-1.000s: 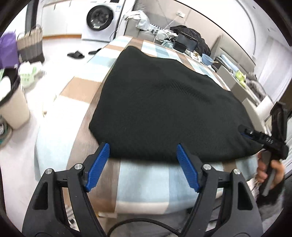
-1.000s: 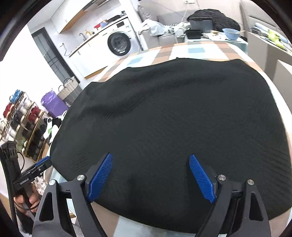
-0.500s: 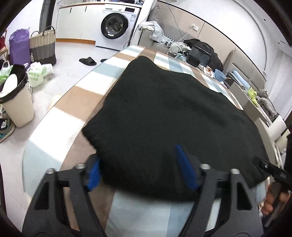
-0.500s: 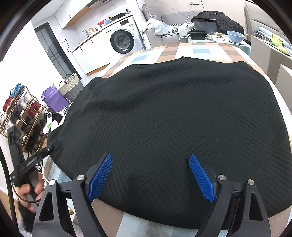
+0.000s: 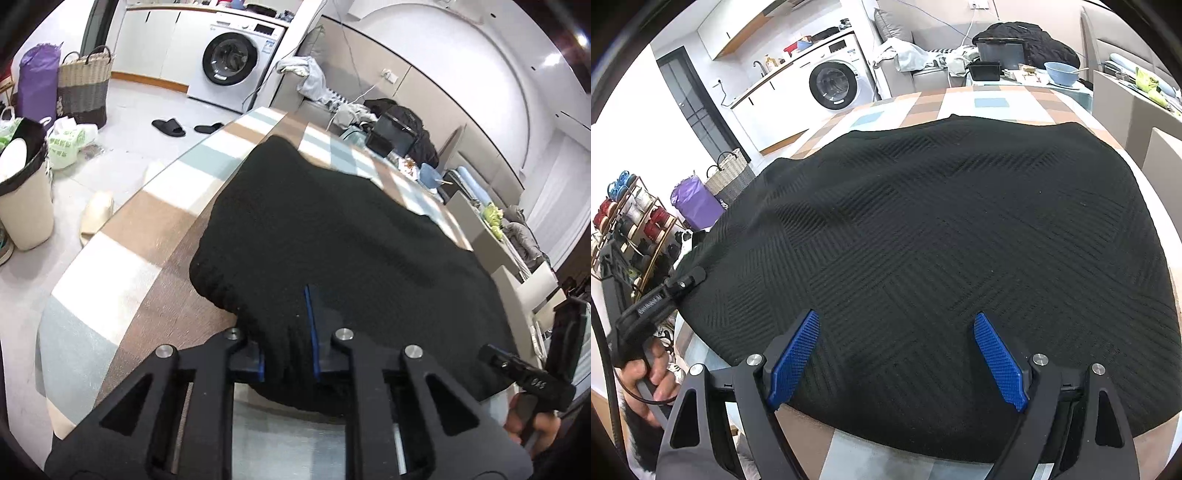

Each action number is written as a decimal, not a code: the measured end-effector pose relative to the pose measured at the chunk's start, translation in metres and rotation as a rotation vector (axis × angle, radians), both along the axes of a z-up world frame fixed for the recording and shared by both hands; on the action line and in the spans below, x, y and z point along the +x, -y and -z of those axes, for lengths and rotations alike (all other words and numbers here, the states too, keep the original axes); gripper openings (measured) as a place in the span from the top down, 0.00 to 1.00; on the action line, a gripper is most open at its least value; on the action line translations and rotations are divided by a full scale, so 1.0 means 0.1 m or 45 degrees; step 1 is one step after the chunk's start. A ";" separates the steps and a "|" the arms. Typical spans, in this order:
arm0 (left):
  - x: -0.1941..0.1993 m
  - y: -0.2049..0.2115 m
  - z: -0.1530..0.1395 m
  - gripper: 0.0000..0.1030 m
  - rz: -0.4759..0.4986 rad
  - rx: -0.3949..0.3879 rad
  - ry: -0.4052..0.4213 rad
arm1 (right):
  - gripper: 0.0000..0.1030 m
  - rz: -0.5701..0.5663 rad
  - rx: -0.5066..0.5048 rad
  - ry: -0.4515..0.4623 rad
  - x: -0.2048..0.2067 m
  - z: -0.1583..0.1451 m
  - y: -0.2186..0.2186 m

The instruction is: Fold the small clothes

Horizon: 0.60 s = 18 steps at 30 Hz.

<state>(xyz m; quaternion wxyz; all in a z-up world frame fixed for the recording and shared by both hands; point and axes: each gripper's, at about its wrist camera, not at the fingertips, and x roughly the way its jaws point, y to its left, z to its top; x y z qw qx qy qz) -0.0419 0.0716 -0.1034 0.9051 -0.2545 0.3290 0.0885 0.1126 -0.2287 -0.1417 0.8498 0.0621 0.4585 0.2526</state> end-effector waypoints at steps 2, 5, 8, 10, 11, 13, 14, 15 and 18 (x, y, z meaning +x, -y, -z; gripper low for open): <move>-0.01 0.07 -0.13 0.88 0.027 0.034 0.037 | 0.15 0.009 0.009 -0.003 0.00 0.00 0.03; 0.07 0.25 -0.35 0.89 0.104 0.119 0.102 | 0.15 0.018 0.023 -0.006 -0.01 -0.02 0.07; 0.22 0.51 -0.55 0.89 0.217 0.204 0.162 | 0.15 0.047 0.039 -0.003 -0.01 -0.04 0.16; 0.37 0.74 -0.65 0.89 0.315 0.235 0.196 | 0.15 0.069 0.058 -0.006 -0.01 -0.05 0.23; 0.42 0.84 -0.68 0.89 0.356 0.251 0.212 | 0.15 0.079 0.066 -0.007 -0.01 -0.05 0.27; 0.53 1.13 -0.74 0.89 0.471 0.270 0.240 | 0.15 0.103 0.073 -0.005 -0.02 -0.06 0.35; 0.59 1.26 -0.74 0.89 0.526 0.268 0.240 | 0.15 0.120 0.079 -0.003 -0.02 -0.07 0.40; 0.65 1.42 -0.70 0.89 0.591 0.266 0.227 | 0.15 0.134 0.090 -0.005 -0.01 -0.07 0.45; 0.76 1.80 -0.55 0.89 0.726 0.259 0.142 | 0.15 0.177 0.102 -0.014 0.02 -0.08 0.58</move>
